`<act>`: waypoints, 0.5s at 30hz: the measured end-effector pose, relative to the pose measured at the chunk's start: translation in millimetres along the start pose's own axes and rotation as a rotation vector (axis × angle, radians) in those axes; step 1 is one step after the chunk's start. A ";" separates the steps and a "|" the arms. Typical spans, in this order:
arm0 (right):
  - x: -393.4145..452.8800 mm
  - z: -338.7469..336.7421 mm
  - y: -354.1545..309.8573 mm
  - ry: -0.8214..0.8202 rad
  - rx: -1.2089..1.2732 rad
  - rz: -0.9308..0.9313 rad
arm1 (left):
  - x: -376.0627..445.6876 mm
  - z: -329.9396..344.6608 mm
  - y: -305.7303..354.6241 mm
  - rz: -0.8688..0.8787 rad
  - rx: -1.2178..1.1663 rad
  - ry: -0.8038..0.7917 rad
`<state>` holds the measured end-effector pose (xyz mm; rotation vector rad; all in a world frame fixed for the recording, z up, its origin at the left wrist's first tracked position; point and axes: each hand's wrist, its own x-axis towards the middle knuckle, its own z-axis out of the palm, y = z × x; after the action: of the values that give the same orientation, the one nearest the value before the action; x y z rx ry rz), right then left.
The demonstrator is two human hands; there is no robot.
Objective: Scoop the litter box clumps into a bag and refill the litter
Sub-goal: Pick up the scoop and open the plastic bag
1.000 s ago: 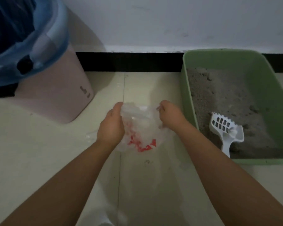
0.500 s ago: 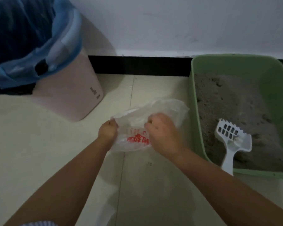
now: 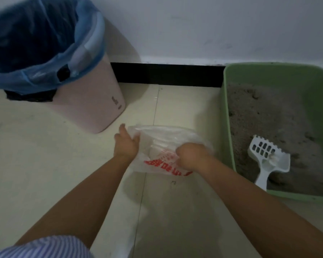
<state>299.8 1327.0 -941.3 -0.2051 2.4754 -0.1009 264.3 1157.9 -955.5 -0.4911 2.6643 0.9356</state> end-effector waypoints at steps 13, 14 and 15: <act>-58.2 -42.3 60.0 0.453 0.399 0.072 | -24.9 23.3 44.6 0.424 0.733 -0.048; -70.7 -44.1 69.3 0.534 0.402 0.132 | -29.9 26.8 53.2 0.464 0.667 -0.050; -82.8 -43.1 79.9 0.583 0.381 0.194 | -35.2 30.5 60.9 0.536 0.599 -0.049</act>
<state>328.2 1420.9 -867.3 0.2658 2.9649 -0.6197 276.0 1230.0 -932.3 0.3857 2.8815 0.2018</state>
